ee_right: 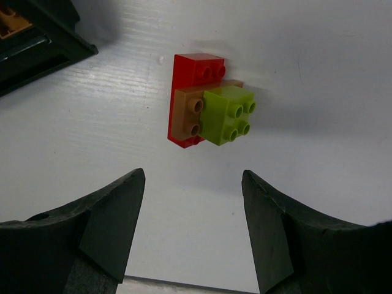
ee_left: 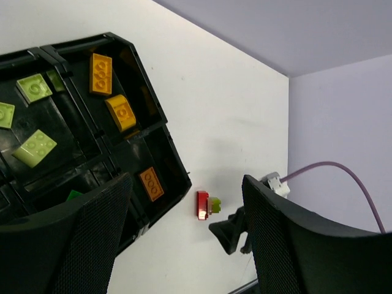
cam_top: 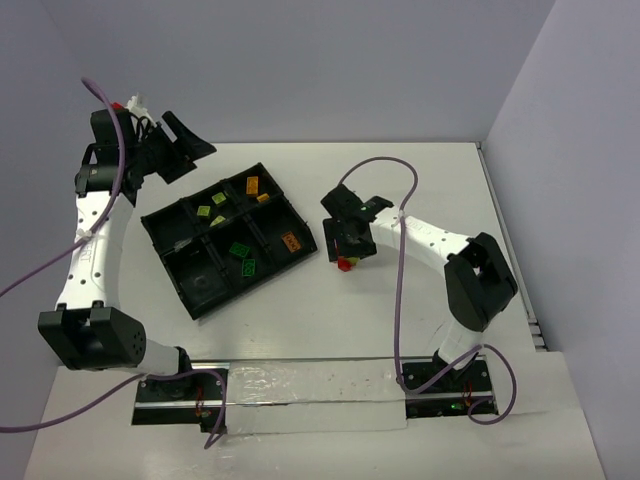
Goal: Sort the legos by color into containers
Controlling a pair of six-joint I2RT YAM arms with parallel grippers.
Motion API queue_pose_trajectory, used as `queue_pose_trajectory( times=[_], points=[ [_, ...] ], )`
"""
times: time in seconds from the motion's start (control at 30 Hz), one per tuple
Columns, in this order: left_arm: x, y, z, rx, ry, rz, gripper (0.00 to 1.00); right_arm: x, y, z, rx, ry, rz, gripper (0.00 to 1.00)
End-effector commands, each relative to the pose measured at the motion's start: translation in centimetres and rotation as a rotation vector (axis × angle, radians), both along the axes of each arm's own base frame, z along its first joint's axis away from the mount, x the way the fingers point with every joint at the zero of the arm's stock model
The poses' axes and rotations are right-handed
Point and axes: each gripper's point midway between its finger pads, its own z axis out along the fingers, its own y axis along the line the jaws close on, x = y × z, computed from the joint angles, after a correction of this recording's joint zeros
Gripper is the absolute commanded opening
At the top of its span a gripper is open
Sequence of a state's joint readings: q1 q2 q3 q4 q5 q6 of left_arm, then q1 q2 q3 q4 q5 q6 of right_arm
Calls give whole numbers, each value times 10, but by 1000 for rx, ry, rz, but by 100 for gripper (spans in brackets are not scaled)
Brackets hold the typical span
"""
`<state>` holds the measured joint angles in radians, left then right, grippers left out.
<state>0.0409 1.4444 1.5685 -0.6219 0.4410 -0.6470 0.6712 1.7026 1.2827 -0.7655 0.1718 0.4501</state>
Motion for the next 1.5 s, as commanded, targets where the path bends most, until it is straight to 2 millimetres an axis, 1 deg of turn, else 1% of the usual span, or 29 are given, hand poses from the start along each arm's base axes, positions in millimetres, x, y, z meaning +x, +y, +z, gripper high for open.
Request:
queue_pose_trajectory(
  times=[0.0, 0.03, 0.07, 0.1, 0.23, 0.37, 0.43, 0.57, 0.63, 0.7, 0.83, 0.93, 1.0, 1.1, 1.17, 1.3, 1.37, 1.4, 1.47],
  points=[
    [-18, -9, -7, 8, 30, -45, 79, 19, 8, -3, 54, -59, -72, 74],
    [-19, -9, -9, 12, 34, -46, 79, 17, 6, -8, 54, -54, -61, 75],
    [-21, -9, -13, 10, 46, -49, 79, 20, 9, -6, 70, -67, -59, 75],
    [-23, -9, -17, 11, 59, -52, 79, 21, 9, -10, 84, -67, -47, 77],
    [-28, -9, -15, 15, 49, -56, 79, 20, 12, -15, 120, -50, 4, 83],
    [-30, -8, -15, 29, 52, -57, 78, 23, 13, -16, 114, -49, 6, 85],
    [-31, -7, -17, 37, 59, -58, 78, 28, 8, -15, 108, -61, -18, 88],
    [-32, -6, -18, 46, 61, -56, 78, 39, 1, -11, 138, -67, -41, 89],
    [-33, -6, -19, 47, 63, -56, 78, 42, 1, -9, 151, -74, -39, 90],
    [-33, -6, -17, 46, 58, -57, 78, 54, -2, -3, 160, -91, -33, 91],
    [-32, -6, -14, 43, 53, -56, 78, 71, 8, 1, 193, -92, 0, 91],
    [-31, -6, -16, 46, 61, -53, 78, 83, 21, 1, 216, -88, 31, 91],
    [-31, -6, -18, 46, 67, -54, 78, 86, 25, -4, 225, -76, 40, 91],
    [-31, -6, -20, 51, 75, -58, 78, 80, 35, -11, 265, -30, 61, 91],
    [-30, -4, -21, 56, 77, -53, 78, 71, 35, -15, 275, -8, 65, 91],
    [-29, -6, -24, 47, 80, -55, 78, 49, 24, -12, 287, 1, 41, 91],
    [-29, -7, -25, 39, 86, -58, 78, 35, 17, -16, 292, 18, 26, 91],
    [-29, -8, -26, 38, 87, -61, 78, 33, 18, -10, 305, 8, 27, 91],
    [-27, -9, -29, 36, 91, -65, 78, 15, 16, -11, 321, 29, 35, 91]
  ],
)
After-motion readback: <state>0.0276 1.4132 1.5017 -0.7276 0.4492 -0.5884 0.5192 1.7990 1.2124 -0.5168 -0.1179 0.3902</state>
